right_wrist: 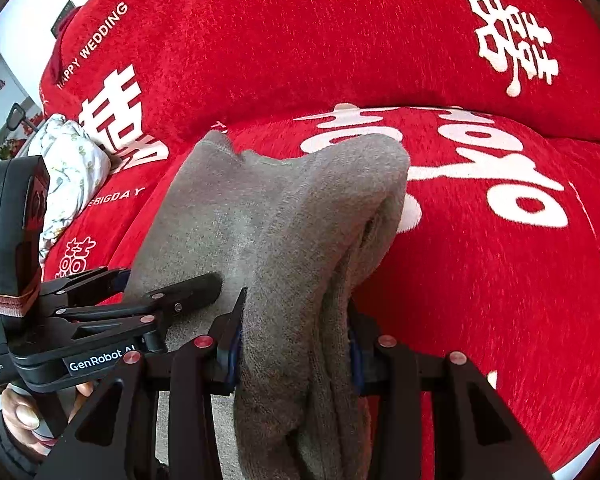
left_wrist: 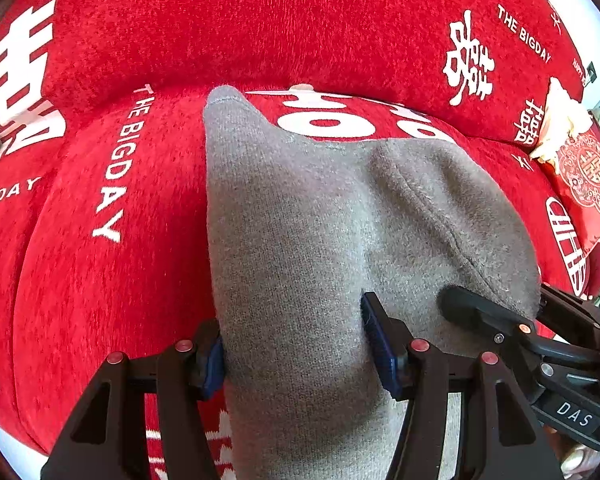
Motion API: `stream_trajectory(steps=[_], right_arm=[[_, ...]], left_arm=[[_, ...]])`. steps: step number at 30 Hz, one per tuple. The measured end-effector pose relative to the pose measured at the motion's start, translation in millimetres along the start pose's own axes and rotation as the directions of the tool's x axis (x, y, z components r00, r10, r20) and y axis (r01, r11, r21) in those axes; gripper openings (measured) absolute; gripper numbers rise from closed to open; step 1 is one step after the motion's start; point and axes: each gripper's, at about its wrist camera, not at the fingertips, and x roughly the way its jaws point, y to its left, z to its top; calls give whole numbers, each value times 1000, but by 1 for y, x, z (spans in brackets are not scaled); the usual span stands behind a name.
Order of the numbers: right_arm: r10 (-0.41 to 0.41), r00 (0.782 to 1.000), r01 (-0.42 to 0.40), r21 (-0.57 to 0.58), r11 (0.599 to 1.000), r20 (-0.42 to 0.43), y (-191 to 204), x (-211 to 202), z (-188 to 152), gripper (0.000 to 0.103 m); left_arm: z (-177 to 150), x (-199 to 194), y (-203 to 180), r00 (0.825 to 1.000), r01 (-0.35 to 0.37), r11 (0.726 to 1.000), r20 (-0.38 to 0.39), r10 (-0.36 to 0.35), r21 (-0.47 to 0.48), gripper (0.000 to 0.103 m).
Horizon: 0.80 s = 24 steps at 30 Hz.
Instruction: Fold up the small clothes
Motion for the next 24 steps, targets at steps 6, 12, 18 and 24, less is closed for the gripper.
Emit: stream_trajectory(steps=[6, 12, 18, 24], right_arm=[[-1, 1000, 1, -7, 1000, 16, 8, -6, -16, 43], [-12, 999, 13, -22, 1000, 36, 13, -12, -28, 43], [-18, 999, 20, -21, 1000, 50, 17, -14, -40, 43], [-49, 995, 54, -54, 997, 82, 27, -15, -52, 43]], left_arm=[[-13, -7, -1, 1000, -13, 1000, 11, 13, 13, 60], [-27, -12, -2, 1000, -22, 999, 22, 21, 26, 60], [-39, -13, -4, 999, -33, 999, 34, 32, 38, 60], [-50, -13, 0, 998, -37, 998, 56, 35, 41, 60]])
